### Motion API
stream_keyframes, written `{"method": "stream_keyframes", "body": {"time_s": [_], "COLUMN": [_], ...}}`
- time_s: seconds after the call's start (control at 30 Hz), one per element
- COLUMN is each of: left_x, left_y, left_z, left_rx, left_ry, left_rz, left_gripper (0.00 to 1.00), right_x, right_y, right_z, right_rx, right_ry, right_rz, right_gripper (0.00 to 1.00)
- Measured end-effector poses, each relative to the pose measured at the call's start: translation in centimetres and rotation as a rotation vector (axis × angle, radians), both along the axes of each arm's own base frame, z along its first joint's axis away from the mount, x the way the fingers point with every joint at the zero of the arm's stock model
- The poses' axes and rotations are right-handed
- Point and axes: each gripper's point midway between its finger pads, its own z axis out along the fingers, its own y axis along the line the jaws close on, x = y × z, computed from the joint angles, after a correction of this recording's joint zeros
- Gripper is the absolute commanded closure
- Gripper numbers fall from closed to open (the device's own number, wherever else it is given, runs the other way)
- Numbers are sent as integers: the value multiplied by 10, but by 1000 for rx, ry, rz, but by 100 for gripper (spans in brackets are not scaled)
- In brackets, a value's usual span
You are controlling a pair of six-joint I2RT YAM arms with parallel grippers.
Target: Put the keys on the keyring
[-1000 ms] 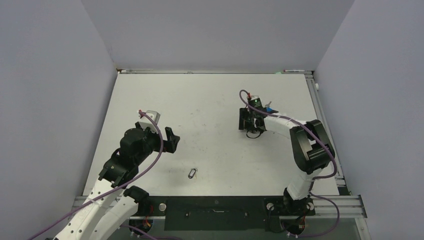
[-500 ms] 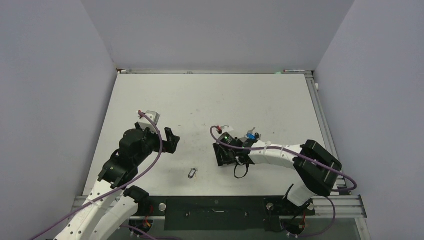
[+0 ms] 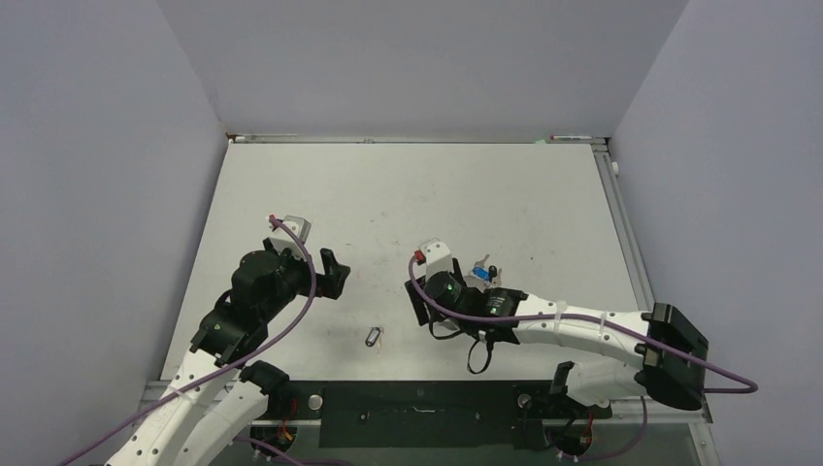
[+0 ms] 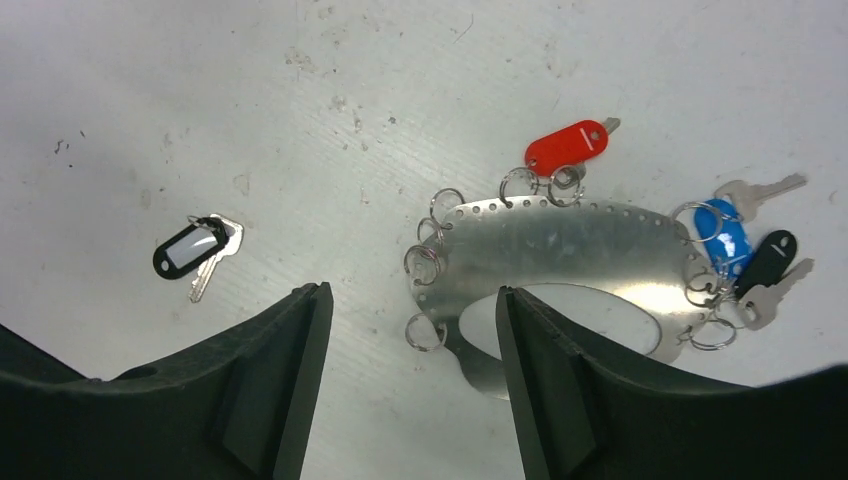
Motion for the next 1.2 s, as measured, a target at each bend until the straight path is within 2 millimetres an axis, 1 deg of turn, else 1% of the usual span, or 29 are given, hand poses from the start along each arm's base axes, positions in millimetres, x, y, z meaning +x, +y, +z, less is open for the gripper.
{"method": "stream_keyframes", "body": {"time_s": [0.1, 0.2, 0.3, 0.37, 0.47, 0.57, 0.7, 0.8, 0.9, 1.0, 1.2], "left_x": [0, 1, 4, 5, 5, 4, 3, 3, 3, 3, 4], "left_y": [0, 2, 4, 4, 3, 4, 4, 4, 4, 5, 5], "left_z": [0, -2, -5, -8, -10, -7, -6, -6, -5, -5, -5], "left_rx": [0, 8, 25, 31, 33, 28, 26, 27, 26, 25, 25], "left_ry": [-1, 5, 23, 37, 44, 34, 28, 28, 25, 23, 23], "left_rz": [2, 14, 31, 32, 28, 28, 28, 27, 28, 29, 30], "left_gripper": [4, 4, 4, 4, 4, 4, 4, 4, 4, 4, 4], "right_x": [-1, -6, -8, -9, -9, -12, -26, -32, -31, -29, -31], "right_y": [-8, -15, -14, -14, -10, -6, -12, -17, -15, -11, -14], "right_z": [11, 12, 17, 15, 4, -13, -40, -47, -47, -50, -70], "right_rx": [6, -7, -8, -30, -109, -192, -299, -349, -377, -403, -480], "right_ry": [-92, -126, -143, -138, -98, -42, 51, 87, 91, 93, 125], "right_rz": [36, 82, 121, 140, 168, 205, 283, 325, 351, 377, 433], "right_gripper": [37, 36, 37, 37, 40, 42, 44, 49, 53, 62, 62]}}
